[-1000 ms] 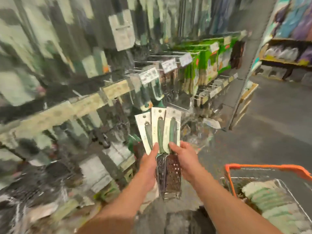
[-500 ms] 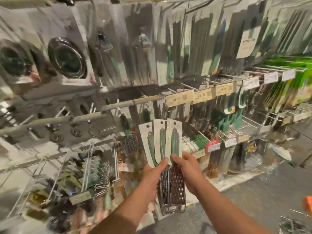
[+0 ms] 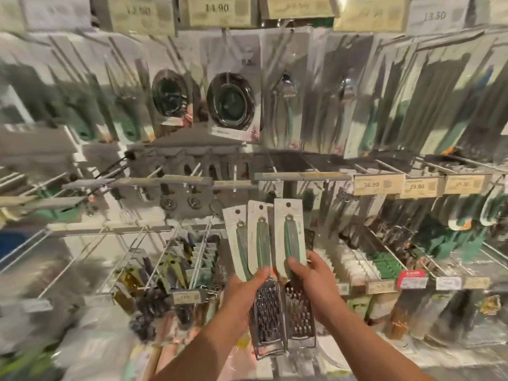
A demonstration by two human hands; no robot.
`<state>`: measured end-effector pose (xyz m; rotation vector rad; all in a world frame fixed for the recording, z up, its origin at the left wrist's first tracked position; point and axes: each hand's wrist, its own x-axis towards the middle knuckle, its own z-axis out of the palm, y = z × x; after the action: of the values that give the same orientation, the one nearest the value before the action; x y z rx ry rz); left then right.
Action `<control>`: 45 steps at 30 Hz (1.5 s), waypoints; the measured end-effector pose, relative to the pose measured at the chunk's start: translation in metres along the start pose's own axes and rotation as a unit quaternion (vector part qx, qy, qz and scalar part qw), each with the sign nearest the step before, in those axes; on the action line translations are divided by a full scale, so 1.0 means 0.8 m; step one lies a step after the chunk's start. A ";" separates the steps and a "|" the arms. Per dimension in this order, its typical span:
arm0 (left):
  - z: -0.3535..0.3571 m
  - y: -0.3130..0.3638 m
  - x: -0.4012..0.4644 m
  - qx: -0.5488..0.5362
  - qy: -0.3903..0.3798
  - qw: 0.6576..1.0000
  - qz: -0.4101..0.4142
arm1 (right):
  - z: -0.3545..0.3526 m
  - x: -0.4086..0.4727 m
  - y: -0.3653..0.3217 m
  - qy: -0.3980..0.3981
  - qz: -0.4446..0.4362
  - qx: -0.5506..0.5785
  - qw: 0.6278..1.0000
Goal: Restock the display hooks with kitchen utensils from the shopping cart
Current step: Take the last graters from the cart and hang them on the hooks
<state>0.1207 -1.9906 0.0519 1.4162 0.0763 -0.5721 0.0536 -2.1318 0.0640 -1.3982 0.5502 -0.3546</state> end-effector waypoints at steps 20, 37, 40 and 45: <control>-0.011 0.009 -0.007 -0.026 0.021 0.998 0.047 | 0.012 0.038 -0.010 -0.007 -0.087 -0.092 0.992; -0.022 0.016 -0.011 -0.021 0.030 0.999 0.023 | 0.045 0.078 -0.053 -0.044 0.022 -0.161 0.986; -0.015 0.011 -0.012 0.004 0.046 0.999 0.028 | 0.040 0.059 -0.045 -0.131 0.060 -0.121 0.982; -0.004 0.008 -0.020 0.016 0.032 0.999 0.019 | 0.038 0.049 -0.035 -0.142 0.071 -0.082 0.984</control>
<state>0.1107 -1.9822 0.0635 1.4633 0.0918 -0.4991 0.1054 -2.1324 0.0876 -1.5268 0.4471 0.0085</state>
